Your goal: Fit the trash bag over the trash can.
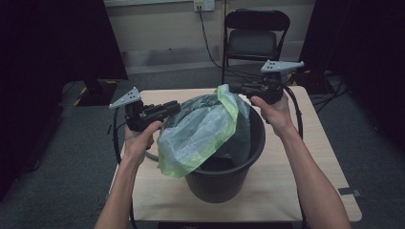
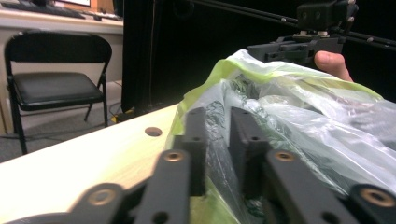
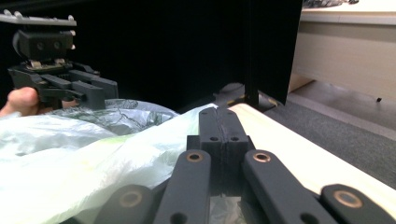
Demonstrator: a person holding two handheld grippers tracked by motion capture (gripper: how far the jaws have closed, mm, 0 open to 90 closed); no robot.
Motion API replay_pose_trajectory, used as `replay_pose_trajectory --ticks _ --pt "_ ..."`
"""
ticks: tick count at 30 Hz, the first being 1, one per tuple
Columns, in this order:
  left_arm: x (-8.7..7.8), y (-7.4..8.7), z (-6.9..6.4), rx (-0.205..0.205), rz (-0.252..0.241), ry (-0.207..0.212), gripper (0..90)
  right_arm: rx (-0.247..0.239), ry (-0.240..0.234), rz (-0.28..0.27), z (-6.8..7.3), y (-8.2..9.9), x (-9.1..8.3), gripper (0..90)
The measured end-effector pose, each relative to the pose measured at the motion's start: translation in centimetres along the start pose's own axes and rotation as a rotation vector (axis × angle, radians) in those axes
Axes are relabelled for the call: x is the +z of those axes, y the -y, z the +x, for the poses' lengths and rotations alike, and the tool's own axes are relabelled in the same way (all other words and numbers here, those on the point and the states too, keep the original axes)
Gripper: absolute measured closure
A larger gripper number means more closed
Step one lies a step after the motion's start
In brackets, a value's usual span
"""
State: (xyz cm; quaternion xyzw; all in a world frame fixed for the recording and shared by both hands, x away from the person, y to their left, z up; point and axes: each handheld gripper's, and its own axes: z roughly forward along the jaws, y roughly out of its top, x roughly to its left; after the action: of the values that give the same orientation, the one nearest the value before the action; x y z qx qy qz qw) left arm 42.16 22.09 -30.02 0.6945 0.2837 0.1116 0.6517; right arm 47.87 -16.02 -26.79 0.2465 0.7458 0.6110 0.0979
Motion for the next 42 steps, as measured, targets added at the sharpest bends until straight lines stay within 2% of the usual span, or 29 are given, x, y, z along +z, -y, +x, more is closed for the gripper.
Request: replay_pose_trajectory --ticks 2,4,6,9,10,12,13,14,15,19,22,25,27,28,29,30,31,33,34,35,39,42 --pt "-0.4 -0.1 0.2 -0.005 0.000 -0.012 90.0 0.011 0.014 -0.022 -0.2 0.3 -0.9 90.0" --pt "-0.5 0.0 0.1 -0.003 -0.003 -0.024 90.0 0.027 0.020 -0.044 -0.5 0.7 -1.7 90.0" --pt "-0.8 0.1 -0.2 0.010 0.013 -0.054 90.0 0.032 0.030 -0.055 -0.7 1.1 -2.3 90.0" --pt "-1.4 0.6 -0.4 0.007 0.012 -0.053 90.0 0.054 0.042 -0.073 -1.1 2.0 -3.2 90.0" --pt "-1.7 0.8 -0.5 0.018 0.015 -0.055 90.0 0.060 0.047 -0.079 -1.2 2.4 -3.4 90.0" --pt "-2.4 1.2 -0.9 0.021 0.012 -0.056 90.0 0.069 0.061 -0.074 -1.3 3.3 -3.8 90.0" --pt "-2.8 1.4 -1.1 0.018 -0.004 -0.055 90.0 0.077 0.066 -0.075 -1.4 3.8 -4.0 90.0" --pt "-3.1 1.6 -1.3 0.017 -0.009 -0.047 90.0 0.088 0.064 -0.079 -1.5 4.3 -4.2 90.0" --pt "-3.3 1.7 -1.5 0.024 -0.006 -0.056 90.0 0.094 0.060 -0.086 -1.5 4.7 -4.4 90.0" --pt "-4.1 2.3 -2.2 0.030 -0.013 -0.065 90.0 0.120 0.058 -0.080 -1.7 6.4 -4.5 90.0" --pt "-4.5 2.8 -2.3 0.029 -0.015 -0.070 90.0 0.147 0.046 -0.058 -2.1 8.1 -3.9 90.0" --pt "-4.5 3.1 -2.2 0.028 -0.009 -0.071 90.0 0.150 0.043 -0.040 -2.3 8.6 -3.3 90.0" --pt "-4.5 3.1 -2.1 0.024 -0.015 -0.066 90.0 0.141 0.043 -0.024 -2.4 8.6 -2.9 90.0" --pt "-4.5 3.0 -2.0 0.023 -0.023 -0.061 90.0 0.140 0.043 -0.024 -2.4 8.5 -2.9 87.5" --pt "-4.5 2.9 -1.8 0.013 -0.034 -0.063 88.8 0.137 0.054 -0.026 -2.5 8.4 -2.9 81.0" --pt "-4.6 2.8 -1.7 0.008 -0.039 -0.067 81.4 0.146 0.080 -0.026 -2.7 8.3 -3.0 78.6" --pt "-4.6 2.5 -1.6 0.008 -0.049 -0.065 78.0 0.148 0.081 -0.028 -2.8 8.3 -3.1 77.1" --pt "-4.7 1.8 -1.2 0.006 -0.078 -0.068 74.4 0.154 0.111 -0.035 -3.1 7.9 -3.4 71.1" --pt "-4.5 1.3 -1.1 -0.007 -0.092 -0.056 70.1 0.151 0.124 -0.038 -3.2 7.7 -3.5 70.6" --pt "-4.3 1.1 -1.0 -0.011 -0.091 -0.049 67.4 0.145 0.131 -0.040 -3.2 7.4 -3.6 69.5" --pt "-2.0 0.3 -0.8 0.024 -0.038 -0.024 61.5 0.130 0.139 -0.020 -3.4 6.2 -3.5 67.3" --pt "-0.7 0.1 -0.6 0.013 -0.017 0.012 60.7 0.119 0.149 -0.016 -3.4 5.2 -3.3 67.0"
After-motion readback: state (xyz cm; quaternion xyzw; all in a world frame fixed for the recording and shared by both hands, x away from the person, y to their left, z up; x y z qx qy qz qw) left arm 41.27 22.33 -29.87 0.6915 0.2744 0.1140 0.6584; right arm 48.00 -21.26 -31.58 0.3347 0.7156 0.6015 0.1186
